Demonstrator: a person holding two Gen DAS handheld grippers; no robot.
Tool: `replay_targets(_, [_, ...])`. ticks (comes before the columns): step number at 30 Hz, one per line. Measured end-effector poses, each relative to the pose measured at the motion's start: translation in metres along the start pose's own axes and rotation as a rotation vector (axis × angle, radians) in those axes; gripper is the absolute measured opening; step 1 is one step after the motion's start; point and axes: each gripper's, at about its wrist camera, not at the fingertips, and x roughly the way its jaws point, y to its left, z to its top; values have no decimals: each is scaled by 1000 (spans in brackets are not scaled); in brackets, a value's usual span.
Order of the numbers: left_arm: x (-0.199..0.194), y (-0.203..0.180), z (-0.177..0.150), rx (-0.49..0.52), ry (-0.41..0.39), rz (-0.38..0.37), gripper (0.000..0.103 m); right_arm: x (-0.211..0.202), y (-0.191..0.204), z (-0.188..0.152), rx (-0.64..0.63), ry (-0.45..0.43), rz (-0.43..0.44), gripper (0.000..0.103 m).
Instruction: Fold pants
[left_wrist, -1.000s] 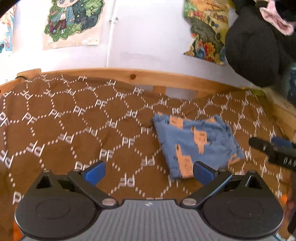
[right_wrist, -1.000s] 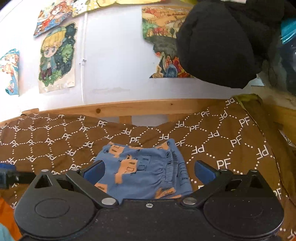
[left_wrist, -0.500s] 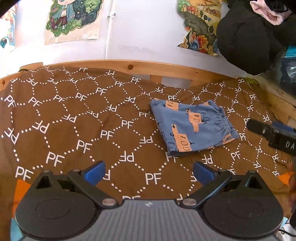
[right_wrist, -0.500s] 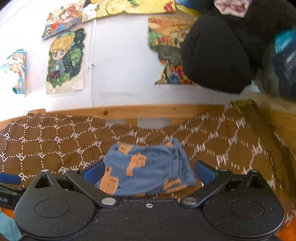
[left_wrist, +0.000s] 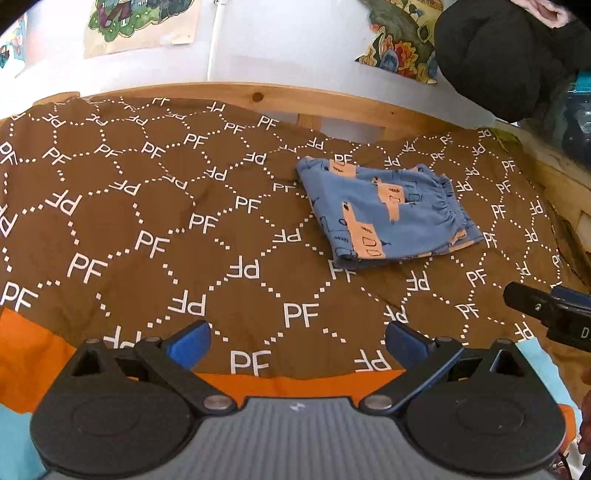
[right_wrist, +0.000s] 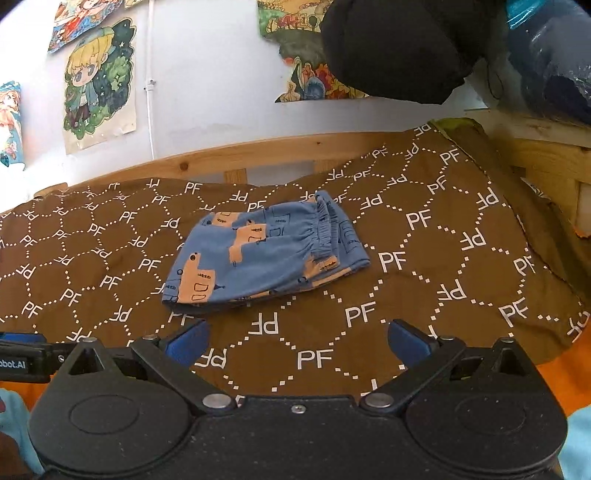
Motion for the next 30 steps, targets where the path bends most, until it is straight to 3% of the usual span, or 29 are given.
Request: replay_targets(30, [1, -1, -4, 9, 17, 10, 103, 0, -3, -5, -7, 17, -4, 102])
